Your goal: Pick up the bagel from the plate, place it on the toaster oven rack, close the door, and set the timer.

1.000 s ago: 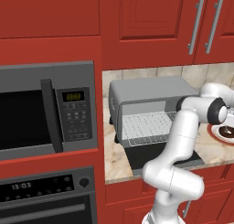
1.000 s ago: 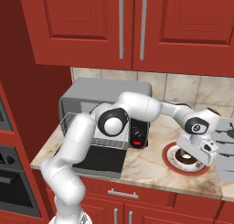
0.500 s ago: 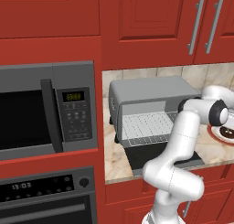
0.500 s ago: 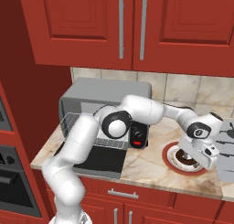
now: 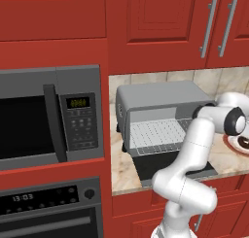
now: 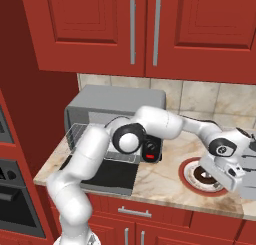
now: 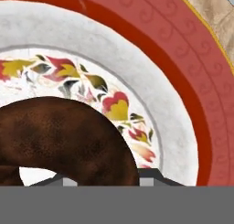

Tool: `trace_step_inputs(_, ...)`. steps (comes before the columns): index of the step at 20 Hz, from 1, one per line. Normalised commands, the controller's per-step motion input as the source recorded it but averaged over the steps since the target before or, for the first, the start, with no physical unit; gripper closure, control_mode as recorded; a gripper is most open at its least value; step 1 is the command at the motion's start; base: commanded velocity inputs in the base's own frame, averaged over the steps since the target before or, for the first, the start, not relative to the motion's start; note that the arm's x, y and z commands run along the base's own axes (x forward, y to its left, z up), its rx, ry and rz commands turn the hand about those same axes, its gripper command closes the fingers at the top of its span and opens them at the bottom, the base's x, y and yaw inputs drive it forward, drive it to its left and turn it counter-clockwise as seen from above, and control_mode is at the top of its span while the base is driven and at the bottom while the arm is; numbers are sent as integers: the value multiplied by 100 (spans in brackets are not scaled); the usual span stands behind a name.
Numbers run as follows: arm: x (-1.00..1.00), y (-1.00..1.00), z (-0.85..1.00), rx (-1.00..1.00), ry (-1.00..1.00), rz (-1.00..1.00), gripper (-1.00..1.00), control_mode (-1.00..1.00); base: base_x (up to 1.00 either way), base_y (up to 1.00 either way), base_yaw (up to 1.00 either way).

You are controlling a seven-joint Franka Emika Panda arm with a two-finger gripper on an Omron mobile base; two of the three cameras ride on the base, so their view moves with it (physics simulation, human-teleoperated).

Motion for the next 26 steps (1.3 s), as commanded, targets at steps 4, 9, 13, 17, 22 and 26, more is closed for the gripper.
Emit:
trace_step_inputs(4,-83,1,27,0,-2,-2,100,-100,0,0,0)
trace_step_inputs(9,-52,23,54,0,-12,0,100,-100,0,0,0)
trace_step_inputs(13,-74,24,61,0,-22,0,100,-100,0,0,0)
trace_step_inputs(17,-87,39,77,0,-29,0,100,-100,0,0,0)
trace_step_inputs(22,-48,66,98,-10,-5,-2,100,-100,0,0,0)
trace_step_inputs(26,-29,95,100,-19,3,0,100,-100,0,0,0)
